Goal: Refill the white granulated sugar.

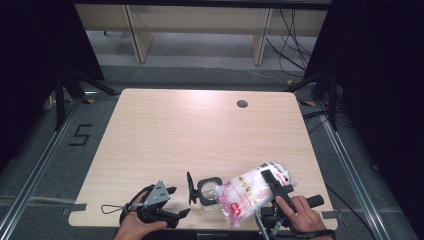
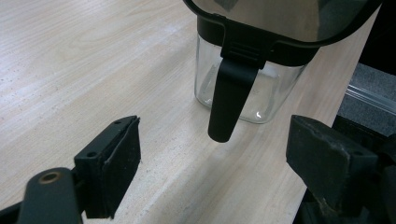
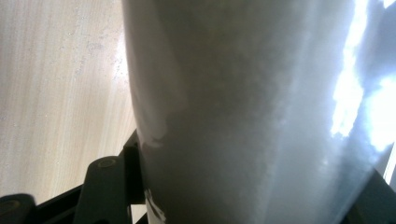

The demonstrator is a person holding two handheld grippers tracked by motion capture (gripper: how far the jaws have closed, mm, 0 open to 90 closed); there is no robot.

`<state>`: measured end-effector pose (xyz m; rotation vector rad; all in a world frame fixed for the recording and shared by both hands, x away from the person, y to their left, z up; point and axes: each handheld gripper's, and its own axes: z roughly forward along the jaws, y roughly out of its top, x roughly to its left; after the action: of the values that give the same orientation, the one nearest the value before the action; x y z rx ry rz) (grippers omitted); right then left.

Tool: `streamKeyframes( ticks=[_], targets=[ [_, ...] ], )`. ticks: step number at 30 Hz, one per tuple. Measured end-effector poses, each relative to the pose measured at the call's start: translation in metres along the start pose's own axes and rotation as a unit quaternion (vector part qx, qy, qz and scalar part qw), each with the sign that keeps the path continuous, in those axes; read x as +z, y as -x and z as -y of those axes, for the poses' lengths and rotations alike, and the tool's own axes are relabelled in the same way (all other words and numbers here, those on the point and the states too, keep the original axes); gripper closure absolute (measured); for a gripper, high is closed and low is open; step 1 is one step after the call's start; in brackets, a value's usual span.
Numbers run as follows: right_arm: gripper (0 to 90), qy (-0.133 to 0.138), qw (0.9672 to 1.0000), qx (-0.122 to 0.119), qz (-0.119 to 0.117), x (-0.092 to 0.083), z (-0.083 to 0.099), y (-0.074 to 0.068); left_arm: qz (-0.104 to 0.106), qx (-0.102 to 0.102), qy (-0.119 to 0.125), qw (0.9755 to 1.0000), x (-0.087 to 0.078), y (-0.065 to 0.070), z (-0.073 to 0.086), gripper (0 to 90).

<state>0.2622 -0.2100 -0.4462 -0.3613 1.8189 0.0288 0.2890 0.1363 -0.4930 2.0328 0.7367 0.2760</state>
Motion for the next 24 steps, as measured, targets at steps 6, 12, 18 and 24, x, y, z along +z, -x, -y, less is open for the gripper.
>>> streamKeyframes(
  ticks=[6, 12, 18, 24],
  targets=[
    [40.6, 0.005, 1.0, -0.004, 0.001, 0.002, 0.0, 0.0, 0.001, 0.012, -0.006, 0.9999, -0.001, -0.001, -0.001, 17.4],
    [40.7, 0.005, 1.0, -0.008, 0.002, 0.005, 0.004, 0.002, 0.001, -0.005, 0.0, 1.0, 0.0, 0.001, 0.0, 17.4],
    [40.8, 0.014, 0.9994, -0.029, 0.013, 0.008, 0.004, 0.005, 0.001, -0.001, -0.006, 1.0, 0.0, 0.0, 0.0, 17.4],
    [40.8, 0.013, 0.9993, -0.024, 0.025, 0.007, 0.004, 0.009, 0.001, -0.002, -0.003, 1.0, 0.0, 0.0, 0.0, 17.4]
  ],
)
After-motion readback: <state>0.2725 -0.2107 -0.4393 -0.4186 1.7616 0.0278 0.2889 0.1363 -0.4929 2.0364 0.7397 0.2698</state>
